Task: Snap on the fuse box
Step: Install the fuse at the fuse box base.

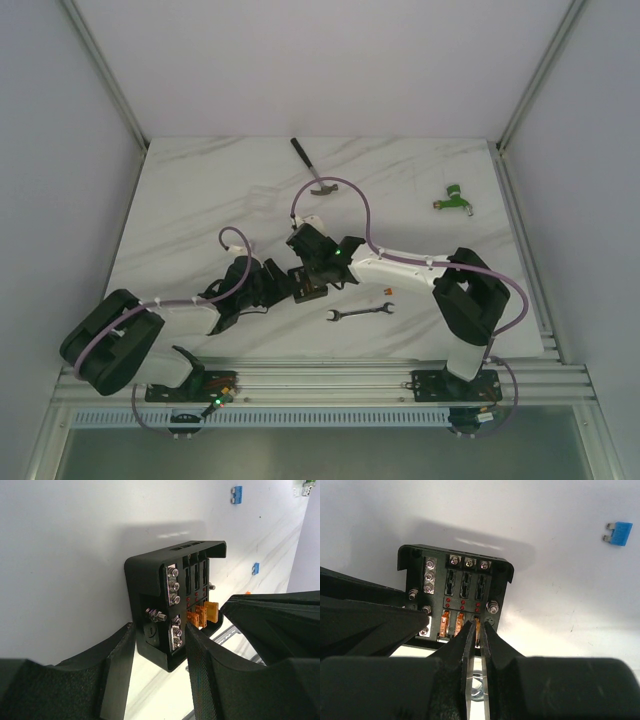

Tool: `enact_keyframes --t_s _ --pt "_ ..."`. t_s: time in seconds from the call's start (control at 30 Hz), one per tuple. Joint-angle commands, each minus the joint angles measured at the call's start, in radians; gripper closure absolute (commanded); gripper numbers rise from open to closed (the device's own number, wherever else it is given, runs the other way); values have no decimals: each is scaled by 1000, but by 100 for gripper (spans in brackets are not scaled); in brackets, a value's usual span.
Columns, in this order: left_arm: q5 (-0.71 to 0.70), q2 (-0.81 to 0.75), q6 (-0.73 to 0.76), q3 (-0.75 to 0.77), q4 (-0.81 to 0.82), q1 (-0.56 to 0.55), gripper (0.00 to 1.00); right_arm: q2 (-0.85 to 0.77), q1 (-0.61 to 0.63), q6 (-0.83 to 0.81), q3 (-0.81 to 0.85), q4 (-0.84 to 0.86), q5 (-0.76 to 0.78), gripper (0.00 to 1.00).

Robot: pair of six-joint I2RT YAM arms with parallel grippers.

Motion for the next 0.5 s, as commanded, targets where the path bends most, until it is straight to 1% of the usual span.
enact_keyframes --t_s 0.0,0.47 --pt "17 24 7 14 4 0 47 20 -5 15 12 -20 -21 85" --pt "27 41 2 14 19 -1 48 46 -7 23 22 -67 -43 84"
